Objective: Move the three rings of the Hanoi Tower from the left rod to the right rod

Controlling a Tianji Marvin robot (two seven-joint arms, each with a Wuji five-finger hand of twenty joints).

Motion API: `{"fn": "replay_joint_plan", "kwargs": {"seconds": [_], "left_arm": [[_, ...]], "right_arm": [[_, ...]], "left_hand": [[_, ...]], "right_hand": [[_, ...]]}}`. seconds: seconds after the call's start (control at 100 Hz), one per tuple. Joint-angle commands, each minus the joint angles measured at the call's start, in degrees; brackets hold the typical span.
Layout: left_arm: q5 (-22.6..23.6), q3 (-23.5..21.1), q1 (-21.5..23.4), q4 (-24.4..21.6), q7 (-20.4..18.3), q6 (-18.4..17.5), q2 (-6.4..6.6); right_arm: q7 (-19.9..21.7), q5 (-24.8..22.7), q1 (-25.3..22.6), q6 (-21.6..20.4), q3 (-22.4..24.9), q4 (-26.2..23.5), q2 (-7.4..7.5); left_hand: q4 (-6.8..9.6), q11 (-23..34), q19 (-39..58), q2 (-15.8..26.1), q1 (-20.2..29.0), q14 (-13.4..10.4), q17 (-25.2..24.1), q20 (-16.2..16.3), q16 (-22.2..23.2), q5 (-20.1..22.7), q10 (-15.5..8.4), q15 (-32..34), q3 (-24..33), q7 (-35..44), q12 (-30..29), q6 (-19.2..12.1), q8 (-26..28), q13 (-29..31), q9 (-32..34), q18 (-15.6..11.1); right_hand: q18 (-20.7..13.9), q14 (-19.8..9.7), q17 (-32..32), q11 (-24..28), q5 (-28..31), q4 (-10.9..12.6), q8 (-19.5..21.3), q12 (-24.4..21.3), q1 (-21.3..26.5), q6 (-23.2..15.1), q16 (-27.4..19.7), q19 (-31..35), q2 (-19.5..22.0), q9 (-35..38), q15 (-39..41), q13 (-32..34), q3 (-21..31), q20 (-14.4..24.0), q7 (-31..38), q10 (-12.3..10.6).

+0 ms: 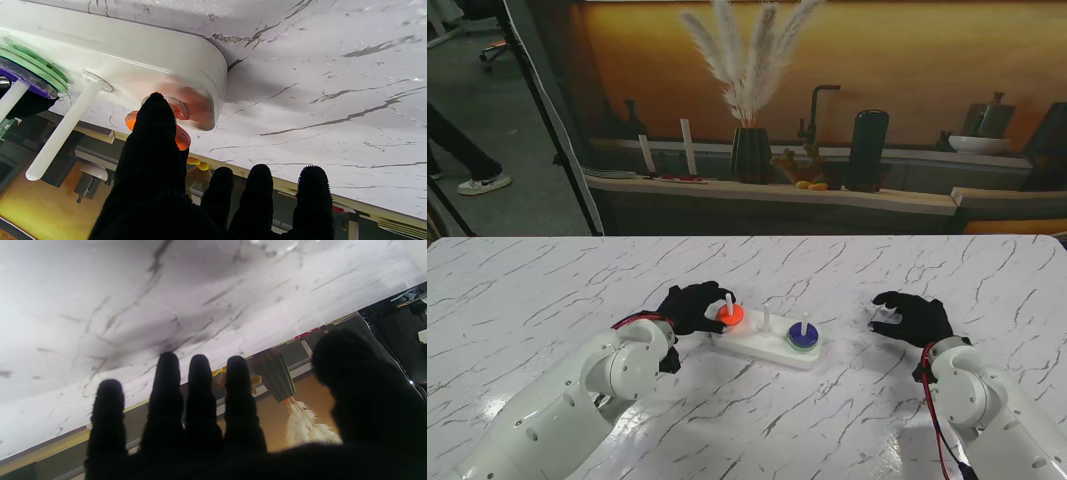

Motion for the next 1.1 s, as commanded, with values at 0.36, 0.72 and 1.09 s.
{"fn": "replay_joint_plan", "kwargs": {"seconds": [0.36,0.72,1.09], "left_arm": [[0.24,-1.79,0.81,-3.37,-1.45,-0.64,0.02],[1.46,-3.98,1.67,-6.92,-3.22,-1.42,0.51],[0.87,-5.92,2.38,-9.54,-4.61,-1.88,0.71]], "right_arm": [[0.25,0.24,-0.62,0.15,-0.6,0.52,-0.46],[0.1,0.5,-0.62,0.14,-0.71,0.57,-0.53],[-0.16,0.64,-0.49,0.03,-0.81,0.71,-0.6]], "left_hand": [[0.46,0.6,2.43,3.55,5.32,1.01,-0.21,0.04,0.76,1.81,0.25,0.81,2.72,2.79,0.5,-0.41,2.07,1.94,0.6,2.54],[0.43,0.4,2.52,3.47,5.35,1.09,-0.19,-0.12,0.72,2.19,0.35,0.78,2.7,2.53,0.44,0.06,2.02,2.01,0.85,2.63],[0.38,0.22,2.44,3.28,5.37,1.15,-0.26,-0.3,0.67,2.62,0.47,0.72,2.67,2.53,0.4,-0.01,2.26,2.08,1.1,2.63]], "right_hand": [[5.62,2.55,-0.76,0.92,1.22,1.87,0.67,0.17,0.6,0.46,0.5,1.18,-0.82,0.8,1.49,0.94,0.89,0.21,0.89,0.02],[5.61,2.49,-0.74,0.95,1.25,1.87,0.67,0.18,0.64,0.51,0.51,1.19,-0.86,0.87,1.51,0.97,0.89,0.22,0.89,0.0],[5.6,2.5,-0.73,0.95,1.25,1.86,0.67,0.18,0.6,0.47,0.51,1.21,-0.85,0.88,1.51,0.99,0.87,0.24,0.89,-0.03]]}}
